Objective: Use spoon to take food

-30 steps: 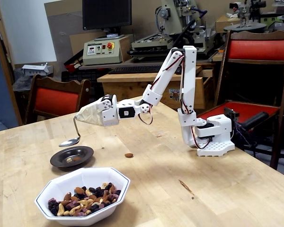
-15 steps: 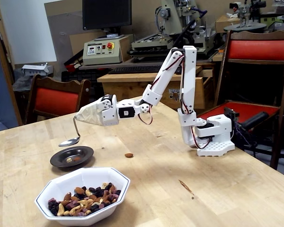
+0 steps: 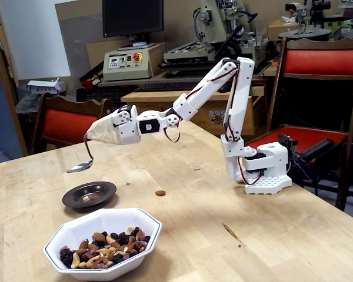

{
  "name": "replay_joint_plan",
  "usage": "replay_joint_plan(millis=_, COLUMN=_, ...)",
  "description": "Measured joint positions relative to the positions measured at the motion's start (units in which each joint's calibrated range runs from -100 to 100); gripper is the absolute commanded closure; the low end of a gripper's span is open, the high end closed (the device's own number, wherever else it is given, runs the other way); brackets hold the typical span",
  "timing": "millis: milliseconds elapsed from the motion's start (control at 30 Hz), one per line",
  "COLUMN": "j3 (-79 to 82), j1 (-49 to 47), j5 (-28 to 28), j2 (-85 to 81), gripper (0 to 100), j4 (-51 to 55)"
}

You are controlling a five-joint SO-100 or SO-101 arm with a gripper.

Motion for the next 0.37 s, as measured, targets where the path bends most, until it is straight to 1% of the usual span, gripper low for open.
replay_joint_plan(millis=233, j3=0.2, j1=0.0, j5=0.0, j2=-6.3, gripper=96, j4=3.4)
replay_joint_plan(millis=367, j3=4.5, j1=0.0, j5=0.0, j2=-9.4, gripper=96, j4=3.4)
